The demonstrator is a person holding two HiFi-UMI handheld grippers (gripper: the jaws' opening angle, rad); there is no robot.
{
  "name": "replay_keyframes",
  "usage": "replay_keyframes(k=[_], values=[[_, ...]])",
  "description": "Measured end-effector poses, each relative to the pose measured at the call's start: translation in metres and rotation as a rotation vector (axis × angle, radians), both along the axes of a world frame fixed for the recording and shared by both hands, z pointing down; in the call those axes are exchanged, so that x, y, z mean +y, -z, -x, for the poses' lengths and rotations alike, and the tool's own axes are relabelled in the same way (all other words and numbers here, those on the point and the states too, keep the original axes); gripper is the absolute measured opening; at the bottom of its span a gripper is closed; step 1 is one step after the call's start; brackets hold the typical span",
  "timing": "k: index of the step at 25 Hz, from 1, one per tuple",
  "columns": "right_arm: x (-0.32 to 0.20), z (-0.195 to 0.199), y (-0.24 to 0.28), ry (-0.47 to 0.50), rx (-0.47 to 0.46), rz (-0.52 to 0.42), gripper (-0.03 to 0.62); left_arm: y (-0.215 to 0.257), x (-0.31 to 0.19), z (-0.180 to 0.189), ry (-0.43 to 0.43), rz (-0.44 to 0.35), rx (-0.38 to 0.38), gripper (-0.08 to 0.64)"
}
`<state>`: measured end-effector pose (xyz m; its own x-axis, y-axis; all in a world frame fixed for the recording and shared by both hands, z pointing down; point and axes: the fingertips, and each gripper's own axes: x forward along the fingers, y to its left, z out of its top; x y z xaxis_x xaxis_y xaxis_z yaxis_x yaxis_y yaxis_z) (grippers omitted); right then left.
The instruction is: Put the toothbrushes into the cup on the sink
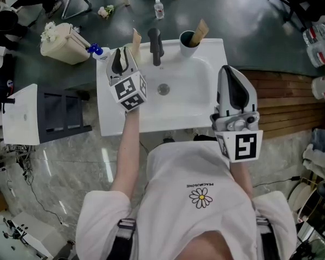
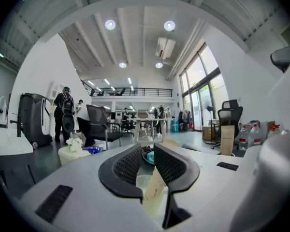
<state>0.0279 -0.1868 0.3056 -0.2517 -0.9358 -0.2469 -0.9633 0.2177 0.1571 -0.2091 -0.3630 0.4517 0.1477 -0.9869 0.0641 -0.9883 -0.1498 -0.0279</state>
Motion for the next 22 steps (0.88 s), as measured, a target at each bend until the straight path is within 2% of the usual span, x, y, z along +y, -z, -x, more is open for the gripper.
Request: replay_keyframes(k=[5,11,13,18,22], values=[[-0.008,0.006,0.008,0.028,0.006,-0.037,0.012,0.076,0.012,0.002,-0.009,-0.166,0.005,0.075],[-0.020,0.012,0.024,0.064,0.014,-0.088,0.012,0.171,0.053,-0.005,-0.028,-0.363,-0.042,0.074],[-0.023,0.014,0.029,0.077,0.009,-0.105,0.012,0.192,0.071,-0.009,-0.030,-0.414,-0.057,0.054],[-0.028,0.022,0.033,0.107,-0.012,-0.124,0.012,0.214,0.116,-0.013,-0.011,-0.484,-0.081,0.018],[-0.030,0.030,0.030,0.126,-0.030,-0.116,0.012,0.208,0.139,-0.012,0.020,-0.476,-0.076,0.017]])
